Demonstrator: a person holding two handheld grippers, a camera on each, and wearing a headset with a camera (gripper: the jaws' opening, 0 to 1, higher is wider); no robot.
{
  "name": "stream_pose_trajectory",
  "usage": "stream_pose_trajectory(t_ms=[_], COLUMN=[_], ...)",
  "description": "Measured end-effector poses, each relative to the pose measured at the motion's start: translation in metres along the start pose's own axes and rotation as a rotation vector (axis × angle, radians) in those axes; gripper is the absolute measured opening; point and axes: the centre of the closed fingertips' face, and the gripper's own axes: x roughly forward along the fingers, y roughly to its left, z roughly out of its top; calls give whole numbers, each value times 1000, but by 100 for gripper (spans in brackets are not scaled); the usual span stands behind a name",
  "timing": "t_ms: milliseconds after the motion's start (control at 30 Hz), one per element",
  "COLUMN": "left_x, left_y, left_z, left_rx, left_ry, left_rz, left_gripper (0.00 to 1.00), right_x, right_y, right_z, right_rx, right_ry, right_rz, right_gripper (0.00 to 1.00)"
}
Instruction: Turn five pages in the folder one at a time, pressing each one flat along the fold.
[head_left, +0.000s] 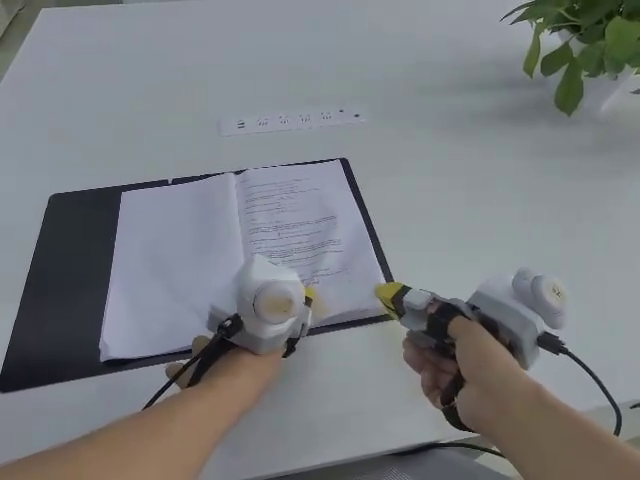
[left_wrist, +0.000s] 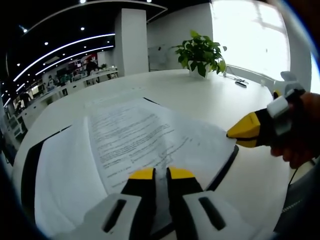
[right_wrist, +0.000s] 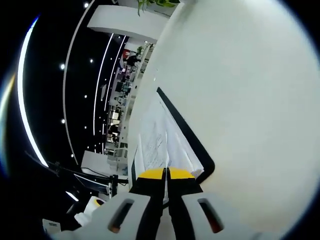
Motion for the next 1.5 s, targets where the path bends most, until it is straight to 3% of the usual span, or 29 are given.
stream_pose_trajectory(t_ms=[167, 267, 400, 600, 667, 800, 967, 1167, 1500], left_x=[-11, -23, -39, -65, -75, -97, -125, -158, -193], left_y=[8, 19, 33, 54, 60, 75, 94, 120, 154], left_z=[-1, -1, 12, 26, 29, 35, 40, 39, 15], left_rx=[-37, -16, -66, -86, -96, -103, -109, -113, -146], left_ry=[30, 39, -18, -70, -87, -121, -160, -192, -188], left_rz=[-3, 15, 27, 55, 61, 83, 107, 152, 223], left_gripper=[10, 4, 13, 14, 15, 16, 17, 17, 16], right_x=[-2, -4, -5, -10, -11, -8, 1, 18, 45], right_y=[20, 35, 57, 98, 118, 143, 173, 191, 198], right_z=[1, 1, -3, -20, -29, -46, -79, -115, -162], right_rx=[-42, -58, -103, -169, -202, -263, -343, -387, -476], right_ry=[-6, -19, -24, -14, -6, 24, 75, 139, 237], right_rz=[31, 65, 108, 178, 216, 260, 307, 332, 329], right_gripper=[0, 0, 0, 0, 0, 0, 0, 0, 0])
